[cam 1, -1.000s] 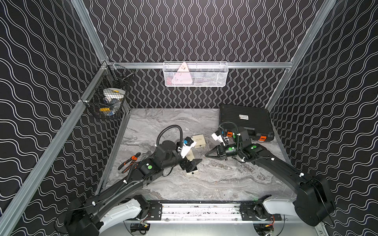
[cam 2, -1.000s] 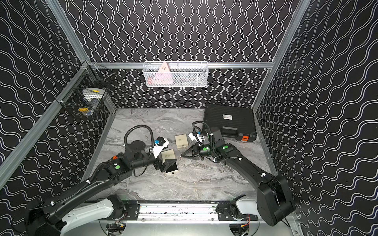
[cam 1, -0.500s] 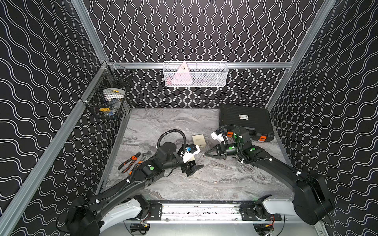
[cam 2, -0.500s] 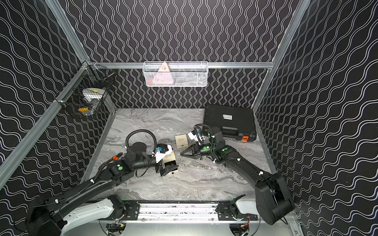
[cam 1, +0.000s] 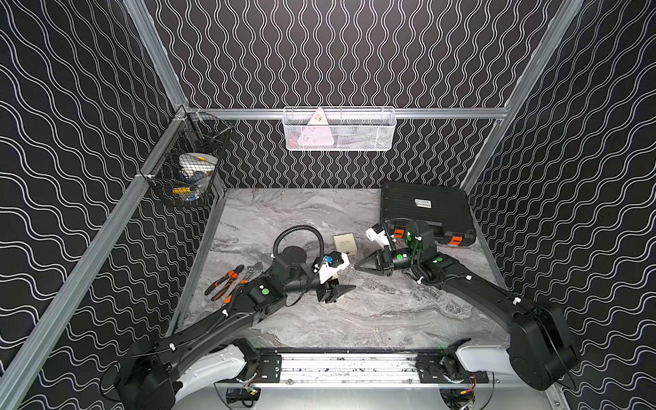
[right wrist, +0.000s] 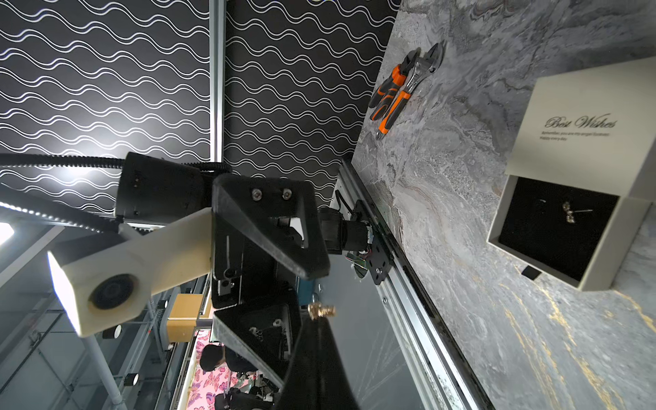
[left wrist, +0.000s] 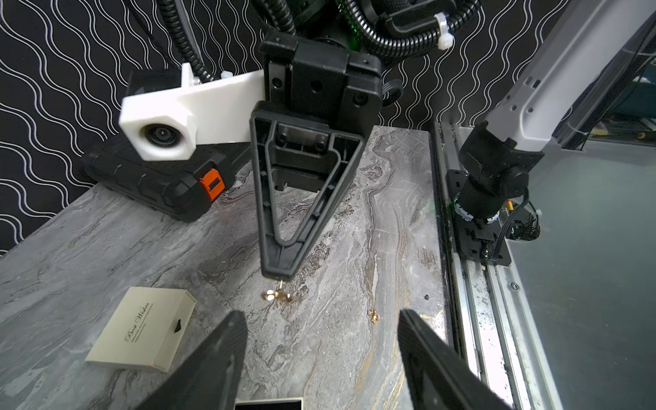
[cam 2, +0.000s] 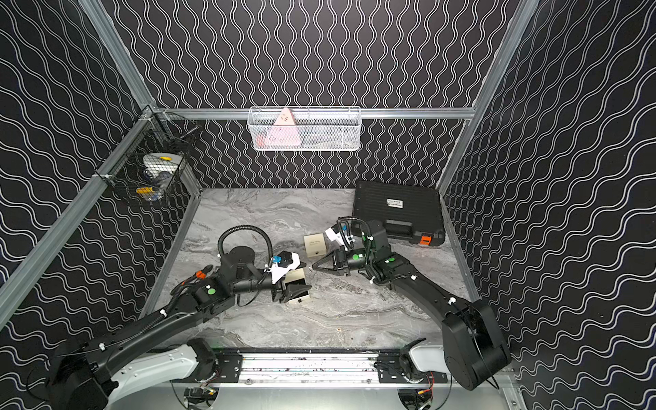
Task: Place the earrings into the drawer-style jewelry box
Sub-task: Pick up the earring from the center of the board.
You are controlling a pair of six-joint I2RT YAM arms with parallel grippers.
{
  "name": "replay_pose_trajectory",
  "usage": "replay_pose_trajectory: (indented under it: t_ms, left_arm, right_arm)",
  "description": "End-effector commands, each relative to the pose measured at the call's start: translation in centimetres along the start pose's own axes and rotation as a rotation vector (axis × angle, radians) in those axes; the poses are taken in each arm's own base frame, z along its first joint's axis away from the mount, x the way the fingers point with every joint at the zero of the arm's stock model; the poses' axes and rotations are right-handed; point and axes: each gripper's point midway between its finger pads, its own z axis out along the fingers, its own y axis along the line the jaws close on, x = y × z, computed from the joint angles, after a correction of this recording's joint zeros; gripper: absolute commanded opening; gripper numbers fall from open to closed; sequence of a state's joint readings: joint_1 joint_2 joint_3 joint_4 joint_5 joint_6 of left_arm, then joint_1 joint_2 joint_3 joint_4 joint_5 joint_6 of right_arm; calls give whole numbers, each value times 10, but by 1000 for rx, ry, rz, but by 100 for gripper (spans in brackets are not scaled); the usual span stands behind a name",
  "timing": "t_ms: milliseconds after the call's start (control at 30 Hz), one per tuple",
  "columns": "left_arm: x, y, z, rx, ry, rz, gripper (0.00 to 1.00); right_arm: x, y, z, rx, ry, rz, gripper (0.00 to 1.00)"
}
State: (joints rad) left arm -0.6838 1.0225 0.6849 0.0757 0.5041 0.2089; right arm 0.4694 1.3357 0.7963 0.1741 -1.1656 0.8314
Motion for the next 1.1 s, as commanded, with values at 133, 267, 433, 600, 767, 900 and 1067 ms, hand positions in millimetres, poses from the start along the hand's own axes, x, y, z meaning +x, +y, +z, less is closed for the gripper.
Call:
replay_pose_trajectory:
  t_ms: [133, 267, 433, 600, 767, 900, 1067]
  left_arm:
    - [-8, 9, 2, -39, -36, -1, 69]
    - [-7, 10, 4, -39, -29, 4, 62]
    - [-8, 13, 4, -55, -35, 5, 56]
    - [-9, 18, 3, -80, -38, 10, 55]
    - [-7, 15, 4, -60, -31, 6, 47]
    - [-6, 14, 4, -58, -32, 3, 42]
    - [-6, 14, 5, -53, -29, 1, 39]
  right_arm:
    - [0, 11, 1, -36, 6, -47, 0]
    - [2, 12, 4, -42, 12, -45, 0]
    - [4, 12, 7, -45, 24, -46, 0]
    - [5, 10, 8, -45, 29, -40, 0]
    - [5, 10, 8, -41, 29, -40, 0]
    - [5, 10, 8, -42, 30, -37, 0]
    - [6, 10, 8, -43, 30, -38, 0]
